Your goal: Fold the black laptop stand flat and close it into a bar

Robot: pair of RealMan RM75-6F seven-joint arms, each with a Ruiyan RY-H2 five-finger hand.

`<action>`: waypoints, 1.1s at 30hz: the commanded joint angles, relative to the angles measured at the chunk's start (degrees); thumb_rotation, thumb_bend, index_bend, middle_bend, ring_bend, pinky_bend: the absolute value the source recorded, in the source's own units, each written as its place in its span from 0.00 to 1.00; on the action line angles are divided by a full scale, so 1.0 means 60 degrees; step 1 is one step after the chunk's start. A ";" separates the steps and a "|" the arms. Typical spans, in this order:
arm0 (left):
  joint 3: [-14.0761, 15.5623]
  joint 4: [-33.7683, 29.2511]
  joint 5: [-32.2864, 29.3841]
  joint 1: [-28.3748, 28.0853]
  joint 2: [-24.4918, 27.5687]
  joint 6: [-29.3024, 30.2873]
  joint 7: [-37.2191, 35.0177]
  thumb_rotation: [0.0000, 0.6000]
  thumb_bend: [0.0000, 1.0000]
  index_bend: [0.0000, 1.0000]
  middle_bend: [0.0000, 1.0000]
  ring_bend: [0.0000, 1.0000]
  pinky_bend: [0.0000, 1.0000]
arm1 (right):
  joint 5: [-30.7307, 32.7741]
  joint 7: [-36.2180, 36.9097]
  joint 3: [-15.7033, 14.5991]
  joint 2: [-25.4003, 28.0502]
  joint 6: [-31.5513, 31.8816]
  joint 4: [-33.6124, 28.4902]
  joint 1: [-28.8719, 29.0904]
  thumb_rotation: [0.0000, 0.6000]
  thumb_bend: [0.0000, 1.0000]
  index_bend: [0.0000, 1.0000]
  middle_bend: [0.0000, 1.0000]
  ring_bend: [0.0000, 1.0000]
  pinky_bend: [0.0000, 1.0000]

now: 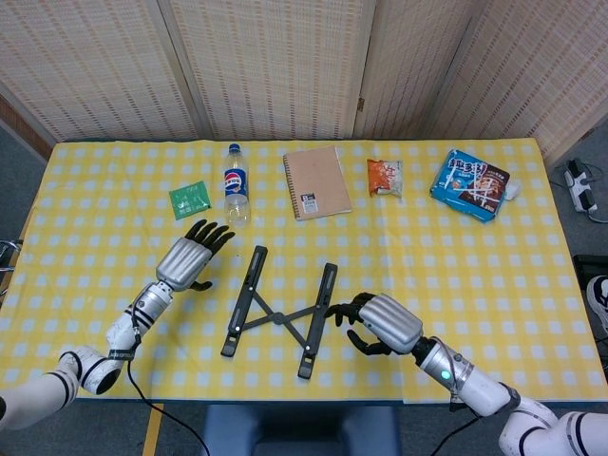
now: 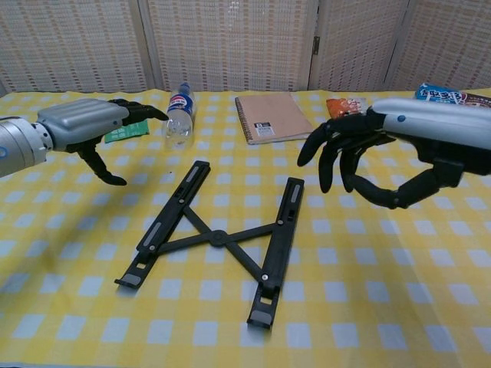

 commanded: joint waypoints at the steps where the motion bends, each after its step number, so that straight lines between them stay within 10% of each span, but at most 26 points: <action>1: 0.0081 0.1183 0.0356 -0.0546 -0.0838 -0.0142 -0.0029 1.00 0.16 0.04 0.04 0.00 0.00 | 0.0750 -0.1798 0.0405 -0.1012 -0.0729 0.0451 0.0158 1.00 0.50 0.52 0.65 0.70 0.64; 12: 0.0437 0.2912 0.0809 -0.1040 -0.1910 -0.0004 -0.0706 1.00 0.15 0.02 0.03 0.00 0.00 | 0.1195 -0.4829 0.0702 -0.2902 -0.1063 0.2088 0.0368 1.00 0.42 0.69 0.86 0.94 0.90; 27: 0.0688 0.3840 0.0857 -0.1164 -0.2455 0.0121 -0.1333 1.00 0.15 0.01 0.03 0.00 0.00 | 0.1407 -0.5659 0.0845 -0.3714 -0.1075 0.3546 0.0391 1.00 0.41 0.70 0.89 0.98 0.93; 33: 0.0766 0.3973 0.0849 -0.1161 -0.2515 0.0152 -0.1452 1.00 0.15 0.01 0.03 0.00 0.00 | 0.1267 -0.5716 0.0779 -0.3829 -0.0916 0.3732 0.0343 1.00 0.22 0.70 0.90 0.99 0.94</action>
